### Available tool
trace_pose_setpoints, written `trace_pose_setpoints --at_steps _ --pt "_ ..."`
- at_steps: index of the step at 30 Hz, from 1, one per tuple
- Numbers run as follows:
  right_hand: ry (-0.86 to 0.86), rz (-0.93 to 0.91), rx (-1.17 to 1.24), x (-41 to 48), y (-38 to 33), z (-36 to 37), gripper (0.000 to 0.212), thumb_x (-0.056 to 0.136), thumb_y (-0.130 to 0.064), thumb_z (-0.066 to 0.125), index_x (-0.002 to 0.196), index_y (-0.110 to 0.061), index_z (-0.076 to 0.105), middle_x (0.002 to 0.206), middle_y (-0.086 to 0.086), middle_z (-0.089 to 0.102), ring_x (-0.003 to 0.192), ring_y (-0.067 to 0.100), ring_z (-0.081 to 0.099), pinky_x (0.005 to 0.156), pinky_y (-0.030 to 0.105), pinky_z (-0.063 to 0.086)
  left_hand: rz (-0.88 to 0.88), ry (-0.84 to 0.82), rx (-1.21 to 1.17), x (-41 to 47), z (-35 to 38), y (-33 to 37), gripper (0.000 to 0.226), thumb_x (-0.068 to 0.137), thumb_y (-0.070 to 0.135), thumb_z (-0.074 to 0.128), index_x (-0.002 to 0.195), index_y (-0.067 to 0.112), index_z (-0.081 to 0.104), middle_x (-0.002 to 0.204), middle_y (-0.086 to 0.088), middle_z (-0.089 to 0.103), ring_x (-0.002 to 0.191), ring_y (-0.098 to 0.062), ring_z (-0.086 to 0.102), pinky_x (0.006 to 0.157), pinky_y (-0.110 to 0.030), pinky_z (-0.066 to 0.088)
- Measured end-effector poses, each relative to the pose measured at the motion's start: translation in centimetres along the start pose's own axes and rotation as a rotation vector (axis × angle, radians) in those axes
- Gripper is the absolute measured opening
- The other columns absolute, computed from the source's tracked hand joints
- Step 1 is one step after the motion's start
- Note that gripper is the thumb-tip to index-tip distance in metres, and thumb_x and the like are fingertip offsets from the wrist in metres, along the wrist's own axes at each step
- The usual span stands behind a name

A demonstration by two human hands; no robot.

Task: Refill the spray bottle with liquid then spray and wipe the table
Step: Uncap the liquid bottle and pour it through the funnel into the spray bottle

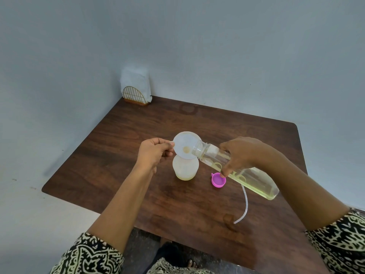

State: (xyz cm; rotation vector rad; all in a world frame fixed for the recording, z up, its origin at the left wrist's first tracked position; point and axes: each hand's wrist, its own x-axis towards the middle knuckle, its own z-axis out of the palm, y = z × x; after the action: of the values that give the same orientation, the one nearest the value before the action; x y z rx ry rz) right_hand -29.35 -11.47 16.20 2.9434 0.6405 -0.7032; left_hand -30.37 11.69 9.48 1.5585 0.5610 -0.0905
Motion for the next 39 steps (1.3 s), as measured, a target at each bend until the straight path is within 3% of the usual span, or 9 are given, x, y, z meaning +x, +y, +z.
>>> trace_pose_setpoints --at_steps 6,12,21,39 --pt "-0.002 0.000 -0.002 0.03 0.06 0.03 0.047 0.065 -0.058 0.072 0.090 -0.026 0.048 0.076 -0.010 0.050 0.074 0.010 0.047 0.066 0.028 0.041 0.000 0.001 0.001 0.05 -0.08 -0.12 0.003 0.083 0.007 0.072 0.080 0.006 0.071 0.071 -0.008 0.069 0.057 -0.012 0.060 0.063 -0.027 0.054" --pt "-0.001 0.004 -0.008 -0.04 -0.06 -0.14 0.044 0.065 -0.057 0.073 0.069 -0.030 0.038 0.072 -0.009 0.049 0.065 0.007 0.042 0.060 0.027 0.037 0.011 -0.011 -0.016 0.08 -0.16 -0.15 0.007 0.083 0.005 0.072 0.076 0.007 0.070 0.069 -0.009 0.069 0.055 -0.012 0.059 0.066 -0.029 0.056" --pt "-0.015 0.010 0.011 -0.12 -0.07 -0.32 0.044 0.065 -0.057 0.072 0.082 -0.026 0.046 0.073 -0.010 0.048 0.066 0.006 0.041 0.062 0.027 0.037 0.007 -0.007 -0.003 0.11 -0.10 -0.07 0.007 0.082 0.007 0.073 0.076 0.008 0.071 0.069 -0.007 0.069 0.057 -0.012 0.060 0.064 -0.029 0.053" --pt "-0.026 0.022 0.013 0.06 -0.12 -0.26 0.047 0.063 -0.058 0.073 0.089 -0.024 0.052 0.076 -0.008 0.052 0.074 0.011 0.048 0.066 0.029 0.043 0.011 -0.013 -0.004 0.03 -0.08 -0.10 0.006 0.084 0.006 0.071 0.078 0.007 0.070 0.068 -0.007 0.068 0.055 -0.012 0.059 0.068 -0.031 0.055"
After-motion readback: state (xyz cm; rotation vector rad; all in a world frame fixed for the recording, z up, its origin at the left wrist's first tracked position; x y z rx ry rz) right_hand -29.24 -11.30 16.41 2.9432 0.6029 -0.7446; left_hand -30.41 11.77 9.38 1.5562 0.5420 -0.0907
